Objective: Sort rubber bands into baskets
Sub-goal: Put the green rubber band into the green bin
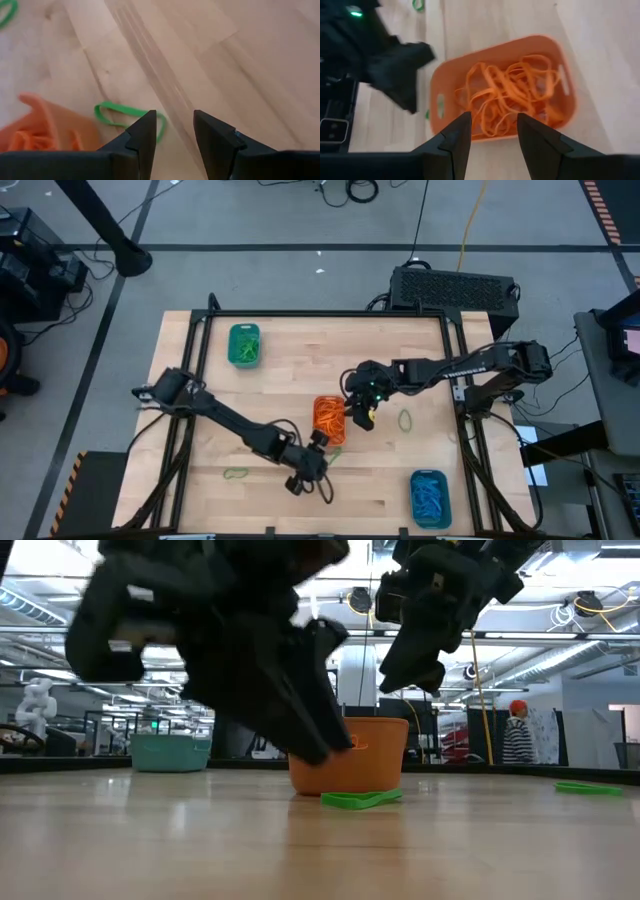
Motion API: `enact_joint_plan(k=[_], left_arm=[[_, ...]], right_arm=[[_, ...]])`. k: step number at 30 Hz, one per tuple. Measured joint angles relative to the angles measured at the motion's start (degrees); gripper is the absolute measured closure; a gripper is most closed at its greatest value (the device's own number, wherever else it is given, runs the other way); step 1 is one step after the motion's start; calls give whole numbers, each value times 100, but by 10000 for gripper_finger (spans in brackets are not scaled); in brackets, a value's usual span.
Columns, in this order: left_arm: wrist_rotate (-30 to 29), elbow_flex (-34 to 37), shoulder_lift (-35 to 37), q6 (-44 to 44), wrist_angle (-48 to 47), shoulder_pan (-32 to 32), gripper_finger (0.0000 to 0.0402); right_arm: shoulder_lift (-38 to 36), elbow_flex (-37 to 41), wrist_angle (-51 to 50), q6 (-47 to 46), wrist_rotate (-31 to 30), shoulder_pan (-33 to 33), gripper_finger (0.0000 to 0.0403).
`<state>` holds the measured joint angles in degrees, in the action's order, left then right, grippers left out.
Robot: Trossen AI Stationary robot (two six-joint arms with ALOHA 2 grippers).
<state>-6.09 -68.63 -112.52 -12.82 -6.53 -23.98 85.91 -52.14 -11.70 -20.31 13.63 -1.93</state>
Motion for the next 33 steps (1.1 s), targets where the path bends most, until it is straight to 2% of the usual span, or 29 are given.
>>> enact_joint_plan(k=[10,15,19,23,25,30,33], left_arm=[[21,-60,-393,30,27,273,263],[635,-63,-394,-1,8,450,268],[820,-63,-395,35,-58,487,304],[844,-65,-388,34,-98,479,371],[753,-60,-371,34,-74,434,392],[224,-244,-248,-247,-104,201,397],[-217,-501,-18,-418,-588,29,398]], right_arm=[[-33,0,-1,105,0,86,252],[-33,0,6,161,0,76,252],[-33,0,6,170,-2,76,252],[-33,0,7,170,-2,76,252],[-33,0,7,170,-2,76,252],[-33,0,5,170,-2,76,252],[-33,2,-24,167,-1,76,252]])
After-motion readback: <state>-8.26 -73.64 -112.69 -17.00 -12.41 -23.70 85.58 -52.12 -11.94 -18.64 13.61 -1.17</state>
